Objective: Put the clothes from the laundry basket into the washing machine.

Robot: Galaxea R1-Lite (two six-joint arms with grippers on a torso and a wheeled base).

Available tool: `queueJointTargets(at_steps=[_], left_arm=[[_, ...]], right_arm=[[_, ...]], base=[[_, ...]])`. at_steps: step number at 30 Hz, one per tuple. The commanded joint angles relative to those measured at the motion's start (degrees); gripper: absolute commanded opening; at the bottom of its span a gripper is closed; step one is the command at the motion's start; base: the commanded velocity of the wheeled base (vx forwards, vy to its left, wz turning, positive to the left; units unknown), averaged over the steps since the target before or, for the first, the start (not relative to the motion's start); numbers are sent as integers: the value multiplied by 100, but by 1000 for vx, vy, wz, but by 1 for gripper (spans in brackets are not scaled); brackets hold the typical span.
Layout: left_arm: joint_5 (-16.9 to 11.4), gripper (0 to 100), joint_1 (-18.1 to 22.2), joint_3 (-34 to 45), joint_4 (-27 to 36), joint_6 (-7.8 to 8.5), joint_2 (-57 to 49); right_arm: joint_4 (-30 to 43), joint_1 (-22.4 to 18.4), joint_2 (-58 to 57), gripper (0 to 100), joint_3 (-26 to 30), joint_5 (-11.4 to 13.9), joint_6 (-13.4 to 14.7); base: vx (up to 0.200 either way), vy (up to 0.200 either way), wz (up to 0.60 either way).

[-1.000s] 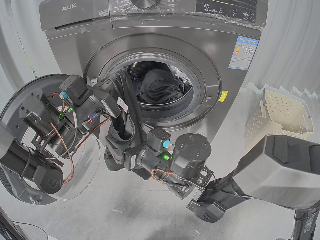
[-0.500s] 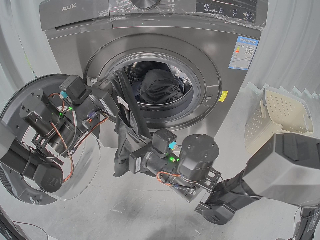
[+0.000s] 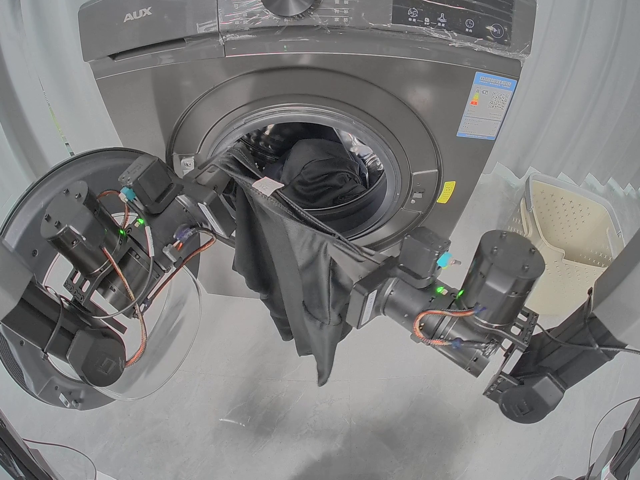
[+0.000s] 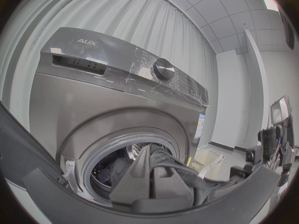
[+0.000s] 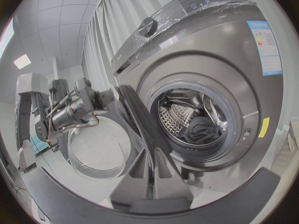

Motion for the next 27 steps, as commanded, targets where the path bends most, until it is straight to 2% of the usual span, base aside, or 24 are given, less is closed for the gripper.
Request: queueJointTargets(at_steps=[1, 6, 11, 14, 21, 27], left_arm=[[-12, 0, -6, 154, -3, 10, -1], [-118, 0, -68, 585, -12, 45, -45], [-337, 0, -138, 901, -21, 89, -80], [-425, 0, -138, 998, -21, 115, -98], [-373, 0, -94, 883, -21, 106, -115], [-346, 0, -68, 690, -21, 98, -221]], right_arm=[[-28, -217, -330, 0, 96, 108, -7], [-46, -296, -462, 0, 43, 354, -7], [-98, -305, -576, 0, 34, 337, 2], [-195, -516, -629, 0, 8, 310, 11], [-388, -771, -805, 0, 17, 275, 64], [-397, -718, -796, 0, -53, 152, 64]], base=[[0, 0, 0], [0, 0, 0], [0, 0, 0], [0, 0, 0], [0, 0, 0], [0, 0, 0]])
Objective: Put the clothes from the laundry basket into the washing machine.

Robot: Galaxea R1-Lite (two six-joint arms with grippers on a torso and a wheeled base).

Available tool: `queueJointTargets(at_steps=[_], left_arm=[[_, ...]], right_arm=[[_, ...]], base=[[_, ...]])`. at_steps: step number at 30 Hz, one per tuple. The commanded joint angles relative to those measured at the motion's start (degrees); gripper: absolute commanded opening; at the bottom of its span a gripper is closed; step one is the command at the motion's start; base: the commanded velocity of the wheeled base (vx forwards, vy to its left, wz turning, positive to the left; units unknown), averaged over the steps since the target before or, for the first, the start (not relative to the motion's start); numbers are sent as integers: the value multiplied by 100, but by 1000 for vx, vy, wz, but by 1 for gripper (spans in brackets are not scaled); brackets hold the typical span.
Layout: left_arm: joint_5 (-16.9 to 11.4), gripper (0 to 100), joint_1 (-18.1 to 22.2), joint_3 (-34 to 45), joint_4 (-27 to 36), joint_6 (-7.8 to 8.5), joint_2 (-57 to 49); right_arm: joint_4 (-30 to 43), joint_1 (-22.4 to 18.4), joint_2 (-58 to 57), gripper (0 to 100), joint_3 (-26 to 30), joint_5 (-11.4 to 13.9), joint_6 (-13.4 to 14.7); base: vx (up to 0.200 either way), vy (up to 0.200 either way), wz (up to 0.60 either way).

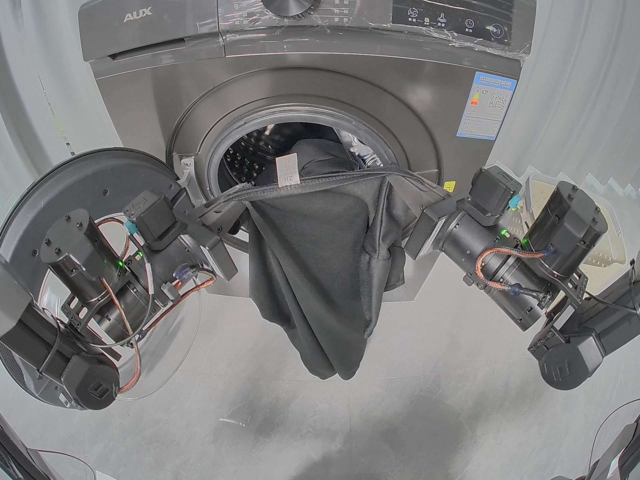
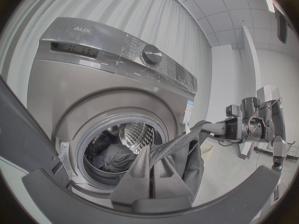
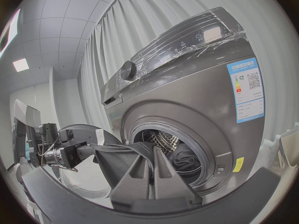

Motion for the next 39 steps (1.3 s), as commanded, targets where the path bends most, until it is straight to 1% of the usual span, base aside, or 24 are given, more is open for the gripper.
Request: queueJointTargets(at_steps=[1, 4, 8, 10, 16, 23, 26, 36, 39], left_arm=[[7, 0, 26, -62, 10, -11, -135], [7, 0, 26, -97, 1, -2, -179], [7, 0, -9, -106, 19, 24, -346], [7, 0, 9, -185, 19, 33, -355], [16, 0, 35, -422, 27, 24, -408], [25, 0, 44, -457, 19, 24, -452], [104, 0, 35, -422, 19, 33, -434], [113, 0, -27, -413, 19, 24, -382], [104, 0, -114, -475, 19, 24, -338]], right_arm=[[-17, 16, -34, 0, -91, -43, -1], [-17, 33, -51, 0, -267, -61, 17], [-17, 77, -122, 0, -372, -271, 61], [-17, 86, -131, 0, -434, -289, 105], [-17, 77, -131, 0, -565, -298, 113], [-17, 77, -131, 0, -557, -307, 140], [-8, 77, -139, 0, -530, -307, 140], [-8, 33, -192, 0, -451, -307, 184], [-8, 69, -174, 0, -223, -315, 263]], base=[[0, 0, 0], [0, 0, 0], [0, 0, 0], [0, 0, 0], [0, 0, 0], [0, 0, 0], [0, 0, 0], [0, 0, 0], [0, 0, 0]])
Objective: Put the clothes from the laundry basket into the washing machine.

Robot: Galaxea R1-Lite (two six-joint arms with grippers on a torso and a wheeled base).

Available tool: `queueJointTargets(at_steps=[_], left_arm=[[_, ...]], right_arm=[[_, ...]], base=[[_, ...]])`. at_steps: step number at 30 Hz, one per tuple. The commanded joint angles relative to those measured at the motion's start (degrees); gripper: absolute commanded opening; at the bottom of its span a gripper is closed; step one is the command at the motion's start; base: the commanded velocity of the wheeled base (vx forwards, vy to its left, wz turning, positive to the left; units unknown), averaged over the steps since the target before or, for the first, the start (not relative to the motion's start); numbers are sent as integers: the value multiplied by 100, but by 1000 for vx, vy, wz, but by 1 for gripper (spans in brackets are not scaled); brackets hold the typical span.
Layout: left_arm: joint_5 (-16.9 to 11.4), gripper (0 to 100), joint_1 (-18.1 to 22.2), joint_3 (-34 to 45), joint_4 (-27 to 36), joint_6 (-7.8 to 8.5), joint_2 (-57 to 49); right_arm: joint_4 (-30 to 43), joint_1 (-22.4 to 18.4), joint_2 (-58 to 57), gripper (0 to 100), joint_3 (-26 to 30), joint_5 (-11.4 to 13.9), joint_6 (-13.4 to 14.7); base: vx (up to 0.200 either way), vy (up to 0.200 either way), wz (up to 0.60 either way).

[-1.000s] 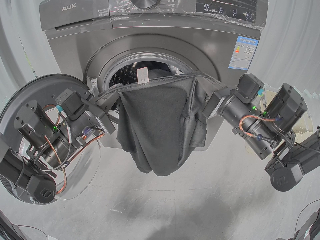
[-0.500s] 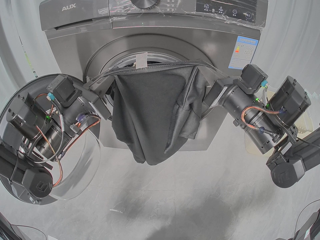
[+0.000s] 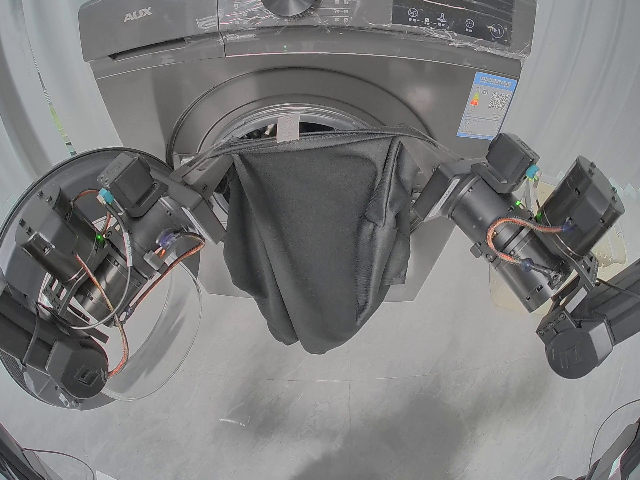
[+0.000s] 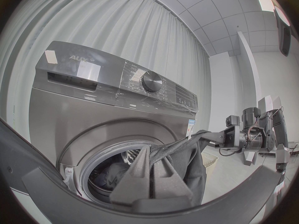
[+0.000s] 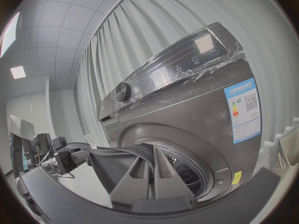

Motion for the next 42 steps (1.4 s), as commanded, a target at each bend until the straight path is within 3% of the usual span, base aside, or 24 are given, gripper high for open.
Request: queueJointTargets(at_steps=[1, 7, 8, 13, 22, 41, 42], left_arm=[[-2, 0, -152, -67, -6, -4, 83], [7, 0, -389, -278, -15, -4, 443], [7, 0, -389, -330, -15, -13, 469], [121, 0, -407, -594, -15, -30, 460], [121, 0, -512, -629, -15, -21, 250], [112, 0, -591, -656, -15, -21, 109], [112, 0, -618, -656, -15, -21, 65]], right_arm=[[3, 42, 32, 0, 241, 3, 55], [11, 227, 384, 0, 540, 12, 63], [11, 270, 410, 100, 602, 12, 55], [108, 525, 674, 100, 1155, 12, -7], [55, 569, 1799, 100, 725, 205, -130], [29, 525, 3258, 100, -945, 249, -148], [73, 455, 3425, 100, -1244, 232, -156]], base=[[0, 0, 0], [0, 0, 0], [0, 0, 0], [0, 0, 0], [0, 0, 0], [0, 0, 0], [0, 0, 0]])
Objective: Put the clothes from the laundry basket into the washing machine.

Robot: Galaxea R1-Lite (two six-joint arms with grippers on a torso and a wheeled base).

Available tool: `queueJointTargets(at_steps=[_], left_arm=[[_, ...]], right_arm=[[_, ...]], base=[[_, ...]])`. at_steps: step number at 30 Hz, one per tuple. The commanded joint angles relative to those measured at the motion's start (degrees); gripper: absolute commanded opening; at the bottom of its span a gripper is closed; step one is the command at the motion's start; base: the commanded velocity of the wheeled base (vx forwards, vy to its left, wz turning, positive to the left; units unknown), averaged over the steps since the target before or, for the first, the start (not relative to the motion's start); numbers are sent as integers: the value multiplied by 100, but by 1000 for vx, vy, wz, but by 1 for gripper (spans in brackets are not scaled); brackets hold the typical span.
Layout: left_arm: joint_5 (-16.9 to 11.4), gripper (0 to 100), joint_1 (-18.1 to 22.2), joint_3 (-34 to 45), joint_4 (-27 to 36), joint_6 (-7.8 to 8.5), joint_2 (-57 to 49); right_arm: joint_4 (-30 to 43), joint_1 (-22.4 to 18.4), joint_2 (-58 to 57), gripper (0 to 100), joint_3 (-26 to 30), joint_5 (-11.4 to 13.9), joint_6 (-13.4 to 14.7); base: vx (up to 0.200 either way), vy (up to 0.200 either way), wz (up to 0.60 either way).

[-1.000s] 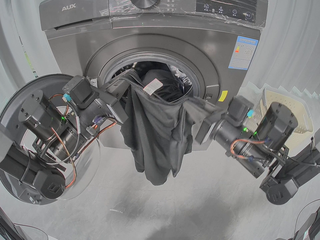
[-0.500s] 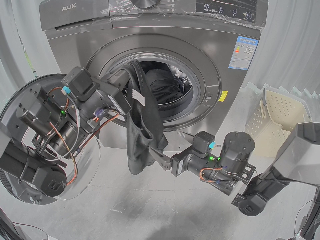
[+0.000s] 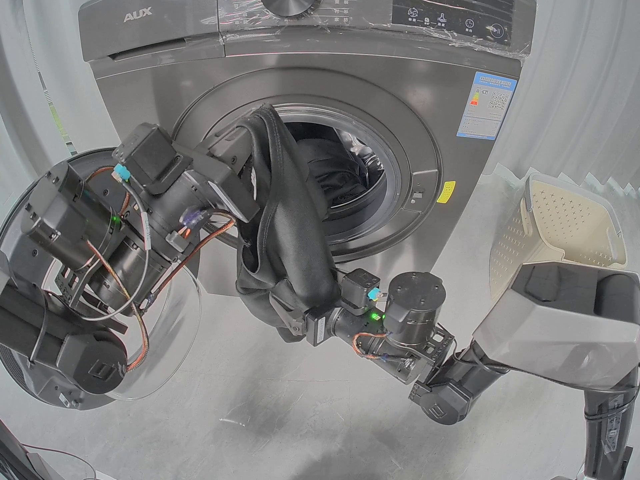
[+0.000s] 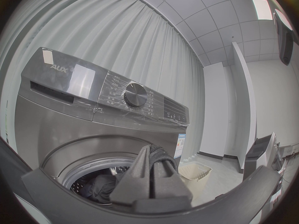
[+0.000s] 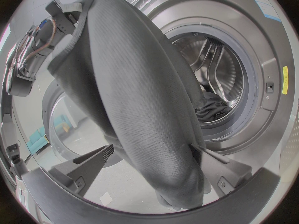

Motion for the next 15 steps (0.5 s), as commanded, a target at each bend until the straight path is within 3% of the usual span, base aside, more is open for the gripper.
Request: queueJointTargets(at_steps=[1, 10, 11, 15], left_arm=[[3, 0, -47, -2, -4, -2, -90], [-32, 0, -65, -11, -4, -19, -161], [-32, 0, -65, -11, -4, -19, -161], [-32, 0, -65, -11, -4, -37, -161]], right_arm=[[65, -146, 499, 100, -561, -34, -11], [39, -252, 904, 100, -965, -43, -20], [39, -234, 921, 0, -1009, -52, -20], [3, -252, 939, 0, -1211, -61, -11]], base=[[0, 0, 0], [0, 0, 0], [0, 0, 0], [0, 0, 0]])
